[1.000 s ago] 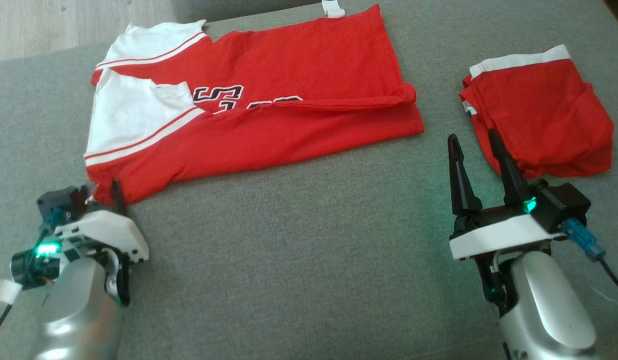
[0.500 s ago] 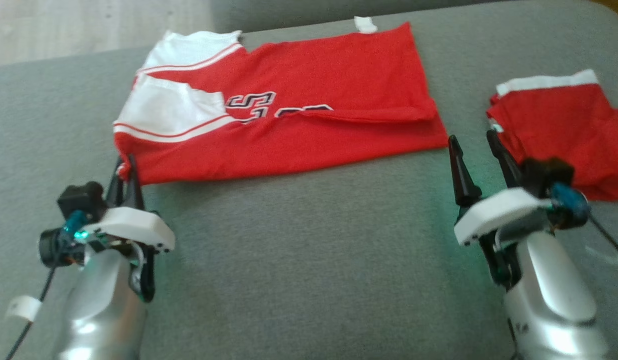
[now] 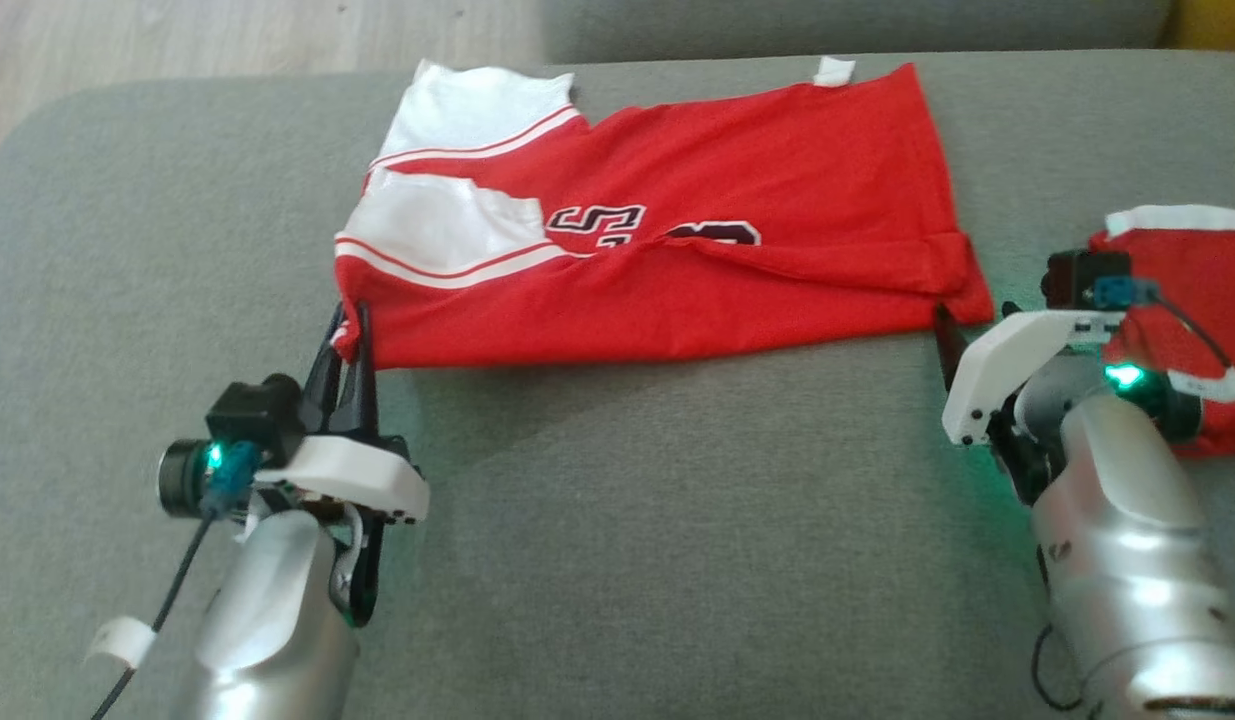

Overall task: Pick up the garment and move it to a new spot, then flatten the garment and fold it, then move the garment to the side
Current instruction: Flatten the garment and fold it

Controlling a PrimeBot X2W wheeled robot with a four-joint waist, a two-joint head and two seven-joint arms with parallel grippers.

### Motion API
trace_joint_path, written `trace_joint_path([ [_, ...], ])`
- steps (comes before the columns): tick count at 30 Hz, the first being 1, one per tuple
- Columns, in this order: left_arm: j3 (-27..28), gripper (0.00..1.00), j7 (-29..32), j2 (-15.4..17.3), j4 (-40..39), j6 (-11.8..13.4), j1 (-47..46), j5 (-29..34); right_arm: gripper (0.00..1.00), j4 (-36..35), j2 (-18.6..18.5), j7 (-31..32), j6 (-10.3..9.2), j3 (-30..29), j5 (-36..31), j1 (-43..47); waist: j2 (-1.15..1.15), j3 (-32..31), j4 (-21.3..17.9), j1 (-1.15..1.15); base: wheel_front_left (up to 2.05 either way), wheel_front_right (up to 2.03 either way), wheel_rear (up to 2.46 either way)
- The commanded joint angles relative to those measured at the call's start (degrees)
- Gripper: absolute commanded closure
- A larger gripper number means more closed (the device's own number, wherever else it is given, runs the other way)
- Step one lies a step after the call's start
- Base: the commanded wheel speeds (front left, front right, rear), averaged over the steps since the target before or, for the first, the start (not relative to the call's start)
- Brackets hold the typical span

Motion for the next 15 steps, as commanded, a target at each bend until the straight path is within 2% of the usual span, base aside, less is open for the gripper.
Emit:
trace_joint_path([
  [1,1.15,1.00,-0.71,0.83,-2.19,-0.28,-1.52,0.57,0.00,0.38,0.32,0.37,-0.05,-0.26,-2.39,-3.76,0.00,0.90,1.17,0.00,0.00,0.00,0.00],
  [9,0.32,1.00,-0.72,0.18,-1.89,-0.86,-2.99,0.89,0.00,6.05,0.32,0.35,-0.05,-4.90,-10.94,-7.41,0.00,2.09,2.38,0.00,0.00,0.00,0.00],
  [10,0.35,1.00,-0.72,0.20,-1.71,-0.89,-3.14,0.92,0.55,6.59,0.32,0.26,-0.05,-5.15,-11.53,-7.76,0.00,2.07,2.35,0.00,0.00,0.00,0.00],
  [11,0.35,1.00,-0.72,0.20,-1.71,-0.89,-3.14,0.92,0.55,6.59,0.32,0.26,-0.05,-5.15,-11.53,-7.76,0.00,2.07,2.35,0.00,0.00,0.00,0.00],
  [12,0.43,1.00,-0.72,0.26,-1.54,-0.89,-3.24,0.96,1.00,7.10,0.32,0.06,-0.05,-5.28,-12.03,-8.10,0.00,1.95,2.26,0.00,0.00,0.00,0.00],
  [15,0.92,1.00,-0.72,0.60,-1.06,-0.78,-3.18,0.98,1.00,8.76,0.32,-0.78,-0.05,-5.23,-12.37,-9.10,0.00,1.18,1.67,0.00,0.00,0.00,0.00],
])
